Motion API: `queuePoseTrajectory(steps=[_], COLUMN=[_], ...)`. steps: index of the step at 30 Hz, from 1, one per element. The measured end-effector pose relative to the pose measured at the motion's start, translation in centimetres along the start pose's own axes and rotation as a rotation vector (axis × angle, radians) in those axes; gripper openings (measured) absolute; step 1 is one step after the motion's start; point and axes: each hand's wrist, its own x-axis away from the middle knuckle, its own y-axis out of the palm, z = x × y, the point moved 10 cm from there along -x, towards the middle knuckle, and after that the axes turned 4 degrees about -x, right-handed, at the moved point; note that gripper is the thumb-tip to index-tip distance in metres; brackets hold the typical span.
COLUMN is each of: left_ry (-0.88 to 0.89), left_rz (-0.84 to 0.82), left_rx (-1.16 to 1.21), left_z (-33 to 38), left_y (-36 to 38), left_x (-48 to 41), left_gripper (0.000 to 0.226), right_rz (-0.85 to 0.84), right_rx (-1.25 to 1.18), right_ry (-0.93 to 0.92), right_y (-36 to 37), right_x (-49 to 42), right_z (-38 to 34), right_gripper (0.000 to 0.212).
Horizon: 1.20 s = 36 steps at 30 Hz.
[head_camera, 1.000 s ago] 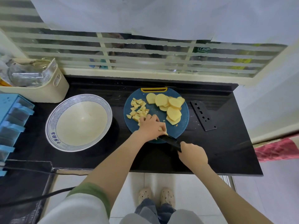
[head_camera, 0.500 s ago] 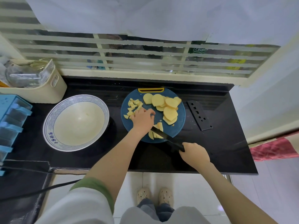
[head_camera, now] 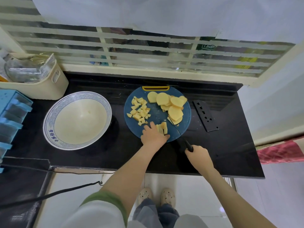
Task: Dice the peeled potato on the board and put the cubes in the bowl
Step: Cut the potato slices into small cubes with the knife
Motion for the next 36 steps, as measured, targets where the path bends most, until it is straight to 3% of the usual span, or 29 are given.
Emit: queuePoseTrajectory(steps=[3, 8, 13, 17, 20, 22, 31, 36], left_ry=[0.054, 0.185, 0.277, 0.203, 0.053, 0.045, 0.295, 0.468], left_rz=[0.031, 0.132, 0.169, 0.19, 0.089, 0.026, 0.069, -0.039], left_rx=[-0.105, -0.251, -0.28, -0.221, -0.13, -0.114, 0.077, -0.153], left_z=[1.1, 2.9, 2.8, 1.6, -0.4, -0.8, 1.1, 3.4], left_y=[0.5, 0.5, -0.4, -1.4, -1.3, -0.9, -2.2, -1.3], left_x=[-0.4, -0.7, -0.6, -0.6, -1.1, -1.5, -1.3, -1.3], left_gripper=[0.098, 0.072, 0.059, 0.06, 0.059, 0.054, 0.022, 0.026], right_rz=[0.005, 0.025, -0.016, -0.036, -0.045, -0.051, -0.104, -0.101], right_rx=[-0.011, -0.079, -0.124, -0.126, -0.136, -0.134, -0.104, -0.111], right_ry=[0.008, 0.012, 0.019, 0.005, -0.003, -0.007, 0.01, 0.029], right_y=[0.2, 0.1, 0.4, 0.7, 1.1, 1.4, 2.8, 3.1], right_x=[0.0, 0.0, -0.4, -0.7, -0.9, -1.0, -1.3, -1.4], right_z=[0.5, 0.8, 1.0, 0.4, -0.2, -0.5, -0.8, -0.5], right_gripper=[0.022, 0.021, 0.016, 0.015, 0.015, 0.013, 0.018, 0.017])
